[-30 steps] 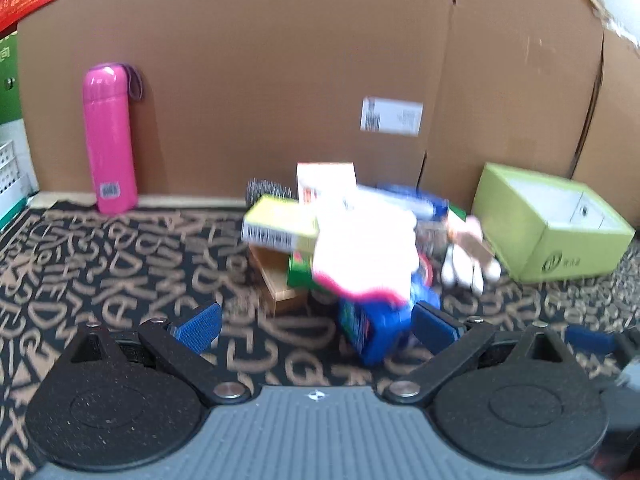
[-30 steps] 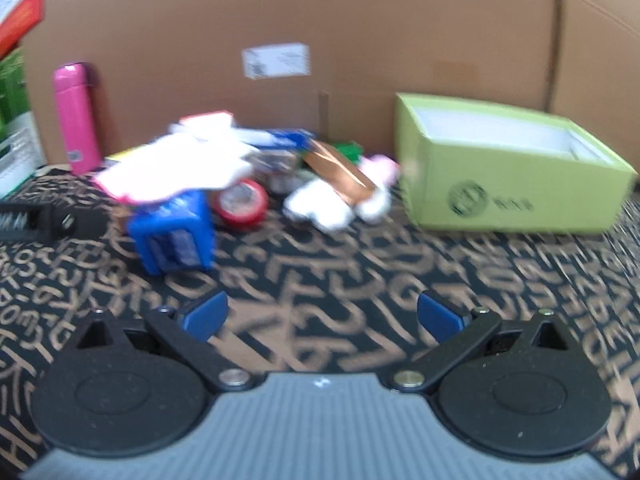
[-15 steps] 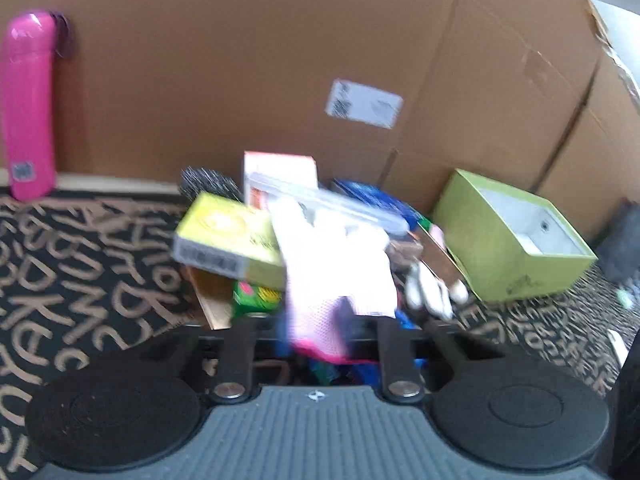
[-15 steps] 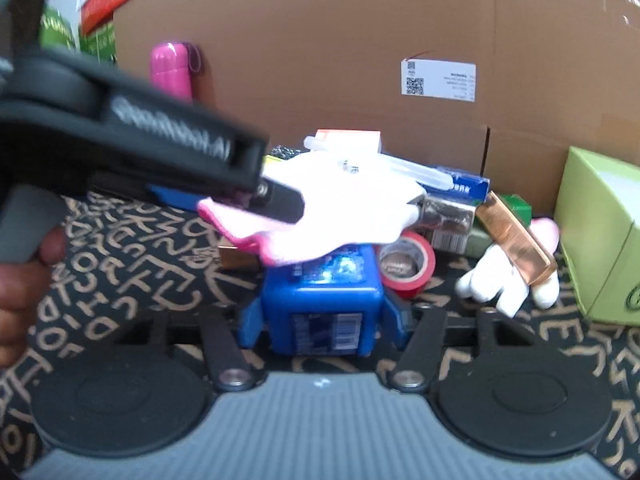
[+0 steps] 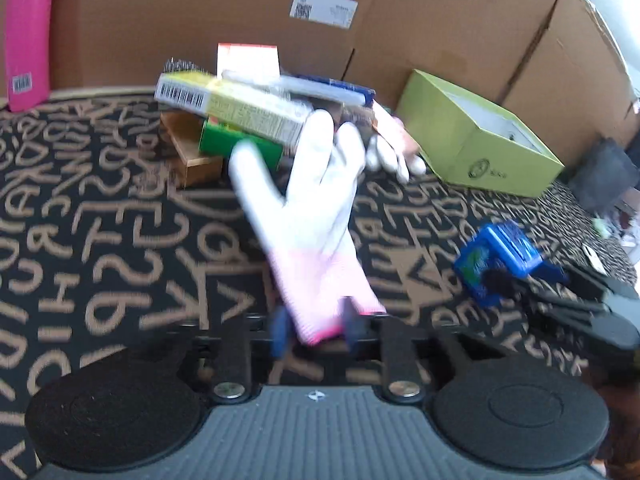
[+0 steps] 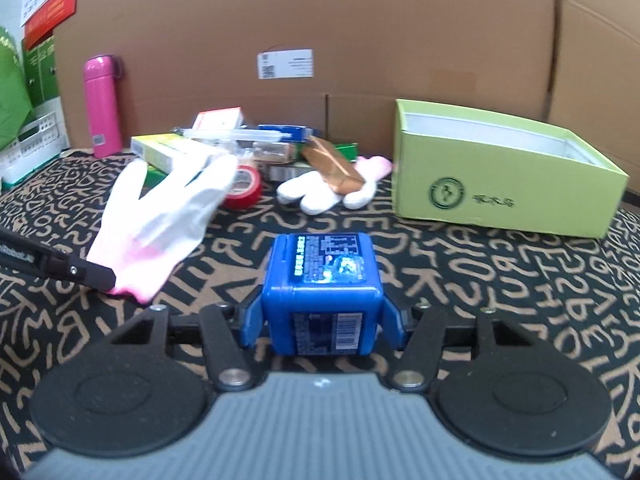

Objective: Organize objects
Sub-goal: 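Grasp the white-pink glove with the left tool while the right tool grasps the blue box, then carry the glove and blue box into the green shoebox and release both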

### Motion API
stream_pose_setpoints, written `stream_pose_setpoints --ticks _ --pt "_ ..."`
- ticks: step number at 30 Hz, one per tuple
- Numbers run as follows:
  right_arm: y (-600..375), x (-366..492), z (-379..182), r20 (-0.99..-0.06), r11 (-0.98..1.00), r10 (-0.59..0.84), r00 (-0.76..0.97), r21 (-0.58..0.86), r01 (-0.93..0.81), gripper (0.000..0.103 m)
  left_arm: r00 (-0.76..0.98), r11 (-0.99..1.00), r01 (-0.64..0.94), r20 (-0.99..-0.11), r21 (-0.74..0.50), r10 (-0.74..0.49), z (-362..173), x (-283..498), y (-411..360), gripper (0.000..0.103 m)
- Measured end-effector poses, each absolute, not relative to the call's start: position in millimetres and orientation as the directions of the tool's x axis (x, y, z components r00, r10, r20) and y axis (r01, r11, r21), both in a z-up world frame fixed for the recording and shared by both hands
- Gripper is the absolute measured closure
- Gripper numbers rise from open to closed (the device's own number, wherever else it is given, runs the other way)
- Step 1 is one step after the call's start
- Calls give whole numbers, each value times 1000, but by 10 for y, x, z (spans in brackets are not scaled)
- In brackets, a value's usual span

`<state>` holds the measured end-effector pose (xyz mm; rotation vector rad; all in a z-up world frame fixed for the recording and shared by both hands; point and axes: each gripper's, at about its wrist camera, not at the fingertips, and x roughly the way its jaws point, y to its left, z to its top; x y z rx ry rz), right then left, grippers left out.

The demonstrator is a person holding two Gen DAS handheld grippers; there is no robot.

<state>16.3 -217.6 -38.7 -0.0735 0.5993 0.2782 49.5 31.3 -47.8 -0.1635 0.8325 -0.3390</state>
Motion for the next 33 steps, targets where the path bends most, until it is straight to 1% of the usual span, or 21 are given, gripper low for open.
stream_pose_setpoints --ticks 1,2,4,6,7,8,9,10,11,14,17,19,20,21,25,29,33 --pt "-2166 163 -387 -563 960 237 792 13 -278 45 641 937 229 -683 -265 -350 -443 550 280 40" --pt "-2149 157 -386 -558 960 240 794 13 -281 44 668 941 229 -663 -249 -338 -403 606 246 27" --pt "-2118 151 -391 -551 958 245 798 14 -285 41 710 957 228 -641 -181 -291 -379 723 157 26" --pt "-2103 122 -399 -549 957 248 798 12 -289 40 713 967 222 -656 -124 -248 -372 896 59 26" --pt "-2107 118 -406 -553 957 247 796 11 -289 40 707 967 229 -663 -116 -247 -388 981 12 28" --pt "-2119 119 -413 -556 958 246 794 13 -288 40 694 964 240 -675 -112 -251 -410 1050 -35 34" --pt "-2138 118 -417 -556 958 247 794 16 -287 40 683 960 258 -682 -109 -261 -437 1066 -76 50" --pt "-2149 120 -416 -555 959 245 795 17 -283 40 668 951 292 -689 -105 -281 -461 1050 -116 62" --pt "-2160 127 -415 -554 960 242 797 19 -279 40 652 940 326 -696 -100 -300 -488 1023 -146 78" --pt "-2175 175 -421 -553 960 247 796 29 -278 40 673 932 360 -677 -50 -297 -495 866 -201 78" --pt "-2133 268 -461 -562 958 251 788 31 -284 40 685 934 354 -671 -33 -284 -497 828 -202 78" --pt "-2103 311 -499 -567 955 264 780 40 -293 40 678 934 354 -676 -45 -290 -493 828 -198 80" --pt "-2093 325 -520 -573 957 256 779 39 -286 45 674 934 354 -677 -58 -297 -475 823 -191 88" --pt "-2098 322 -527 -571 958 255 780 40 -284 46 669 931 357 -676 -73 -309 -451 819 -185 90" --pt "-2178 299 -474 -560 956 272 783 65 -286 46 660 906 400 -641 -141 -391 -252 775 -223 92" --pt "-2349 345 -277 -515 962 259 817 65 -263 46 668 865 472 -573 -168 -476 89 782 -374 92" --pt "-2554 436 40 -429 974 211 879 14 -227 46 652 815 530 -502 -234 -568 476 966 -558 92"
